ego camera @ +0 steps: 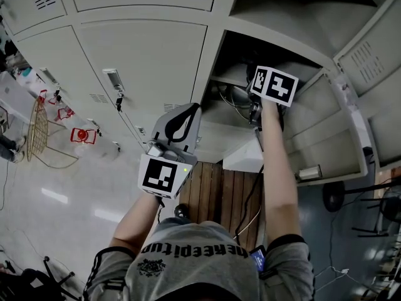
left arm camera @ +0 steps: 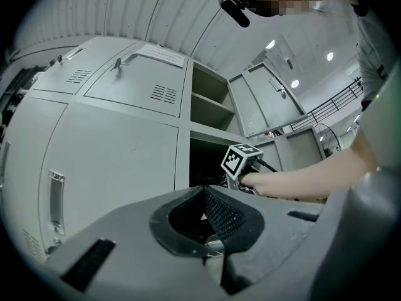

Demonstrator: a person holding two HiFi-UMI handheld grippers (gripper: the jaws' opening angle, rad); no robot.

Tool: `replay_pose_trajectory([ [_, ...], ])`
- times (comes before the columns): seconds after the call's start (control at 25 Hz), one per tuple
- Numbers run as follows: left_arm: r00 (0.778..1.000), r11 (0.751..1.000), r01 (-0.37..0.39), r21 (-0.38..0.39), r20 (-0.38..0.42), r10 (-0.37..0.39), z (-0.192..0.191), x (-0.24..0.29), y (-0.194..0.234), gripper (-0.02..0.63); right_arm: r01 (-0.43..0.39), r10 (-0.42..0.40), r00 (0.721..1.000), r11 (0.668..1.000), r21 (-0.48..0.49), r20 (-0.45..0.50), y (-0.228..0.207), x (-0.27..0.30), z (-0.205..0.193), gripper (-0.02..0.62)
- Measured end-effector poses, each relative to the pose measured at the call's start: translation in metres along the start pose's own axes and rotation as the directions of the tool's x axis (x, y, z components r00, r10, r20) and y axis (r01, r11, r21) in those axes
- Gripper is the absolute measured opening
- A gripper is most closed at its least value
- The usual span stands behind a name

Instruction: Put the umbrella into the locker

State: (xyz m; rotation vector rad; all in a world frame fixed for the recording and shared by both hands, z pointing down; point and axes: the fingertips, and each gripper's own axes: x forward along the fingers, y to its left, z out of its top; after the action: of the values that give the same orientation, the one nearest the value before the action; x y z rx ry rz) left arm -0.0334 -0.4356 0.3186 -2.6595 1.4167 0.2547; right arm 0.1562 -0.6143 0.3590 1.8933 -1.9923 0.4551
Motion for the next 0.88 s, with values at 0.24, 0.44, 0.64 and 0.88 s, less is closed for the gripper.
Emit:
replay_pose_trajectory([
  [0.24,1.0,1.0,-0.001,0.004,-0.006,0.001,-0.002,-0.001,0.005,0.003,0.027,-0.027,0.999,1.0,-0.014,-0.017,-0.003,0.012,0.007,0.253],
  [0.44,1.0,1.0,-0.001,-0.001,-0.01,0.001,-0.003,0.0,0.005,0.003,0.042,-0.044,0.998,0.998,-0.052,-0.049,-0.002,0.017,0.008,0.258],
  [0.64,1.0,1.0,0.006,0.008,-0.011,-0.005,-0.002,-0.001,0.002,0.003,0.044,-0.051,0.996,0.995,-0.087,-0.076,-0.002,0.019,0.009,0.261],
  [0.88,1.0,1.0,0.004,0.002,-0.021,-0.004,-0.003,-0.004,0.001,0.003,0.055,-0.05,0.998,0.99,-0.128,0.037,0.001,0.005,0.039,0.262],
])
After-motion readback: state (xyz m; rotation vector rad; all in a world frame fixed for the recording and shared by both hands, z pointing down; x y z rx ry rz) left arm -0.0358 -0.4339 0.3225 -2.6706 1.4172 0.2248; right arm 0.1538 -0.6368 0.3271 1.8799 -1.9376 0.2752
